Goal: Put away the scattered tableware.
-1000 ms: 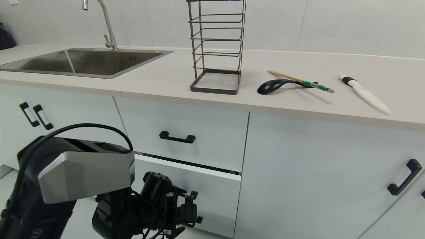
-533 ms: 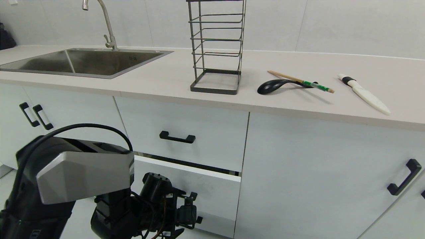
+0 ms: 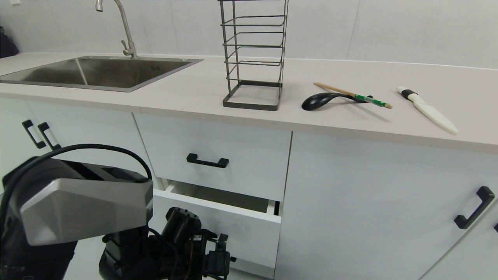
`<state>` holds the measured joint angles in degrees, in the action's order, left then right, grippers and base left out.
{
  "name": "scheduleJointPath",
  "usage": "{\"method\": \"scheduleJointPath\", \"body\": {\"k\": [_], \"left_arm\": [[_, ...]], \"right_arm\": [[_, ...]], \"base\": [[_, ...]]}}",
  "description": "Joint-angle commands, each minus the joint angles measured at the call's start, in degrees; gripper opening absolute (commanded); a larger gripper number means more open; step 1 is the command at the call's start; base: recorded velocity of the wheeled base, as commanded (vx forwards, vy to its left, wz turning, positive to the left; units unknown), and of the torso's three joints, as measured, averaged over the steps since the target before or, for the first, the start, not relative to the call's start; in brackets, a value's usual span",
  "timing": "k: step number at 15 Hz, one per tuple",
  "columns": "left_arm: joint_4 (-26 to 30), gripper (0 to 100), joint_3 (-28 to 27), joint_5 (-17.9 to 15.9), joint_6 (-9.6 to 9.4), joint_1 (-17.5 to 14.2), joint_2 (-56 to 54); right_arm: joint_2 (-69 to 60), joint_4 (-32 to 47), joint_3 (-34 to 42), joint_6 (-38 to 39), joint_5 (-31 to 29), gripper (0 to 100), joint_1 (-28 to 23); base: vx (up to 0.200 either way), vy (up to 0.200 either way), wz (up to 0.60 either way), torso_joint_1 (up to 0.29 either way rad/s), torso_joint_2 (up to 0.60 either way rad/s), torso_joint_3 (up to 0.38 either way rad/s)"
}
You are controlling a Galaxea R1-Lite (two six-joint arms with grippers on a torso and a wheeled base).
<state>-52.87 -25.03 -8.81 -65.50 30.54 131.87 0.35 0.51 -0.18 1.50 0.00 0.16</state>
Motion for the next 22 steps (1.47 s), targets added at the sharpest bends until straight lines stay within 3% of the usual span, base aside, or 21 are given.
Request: {"method": "scheduleJointPath", "body": {"k": [1,6,7,10,13,15,22], "left_arm": [[-0.6,100,3.7,0.1,0.02,0.0,-7.1],[0.1,100,14.3,-0.2,0.64,0.2,-24.9],[1.5,100,14.4,-0.3,1.16,1.0,-28.9],[7.1,100,6.0,-2.3,5.12,1.9,-33.7],[14.2,100,-3.8,-2.3,5.12,1.3,-30.4],[14.7,100,-7.3,-2.5,5.12,1.2,-26.8],[14.1,100,-9.0,-2.4,4.86,-2.0,-18.3]], "right_arm": [[0.0,-0.1,0.0,0.0,0.0,0,0.0],[0.1,-0.1,0.0,0.0,0.0,0,0.0],[0.0,-0.1,0.0,0.0,0.0,0,0.0],[0.1,0.0,0.0,0.0,0.0,0,0.0],[0.1,0.0,0.0,0.0,0.0,0,0.0],[0.1,0.0,0.0,0.0,0.0,0,0.0],[0.1,0.0,0.0,0.0,0.0,0,0.0]], "base": [[0.000,0.000,0.00,0.000,0.00,0.000],[0.000,0.000,0.00,0.000,0.00,0.000],[0.000,0.000,0.00,0.000,0.00,0.000],[0.000,0.000,0.00,0.000,0.00,0.000],[0.000,0.000,0.00,0.000,0.00,0.000],[0.000,0.000,0.00,0.000,0.00,0.000],[0.000,0.000,0.00,0.000,0.00,0.000]]}}
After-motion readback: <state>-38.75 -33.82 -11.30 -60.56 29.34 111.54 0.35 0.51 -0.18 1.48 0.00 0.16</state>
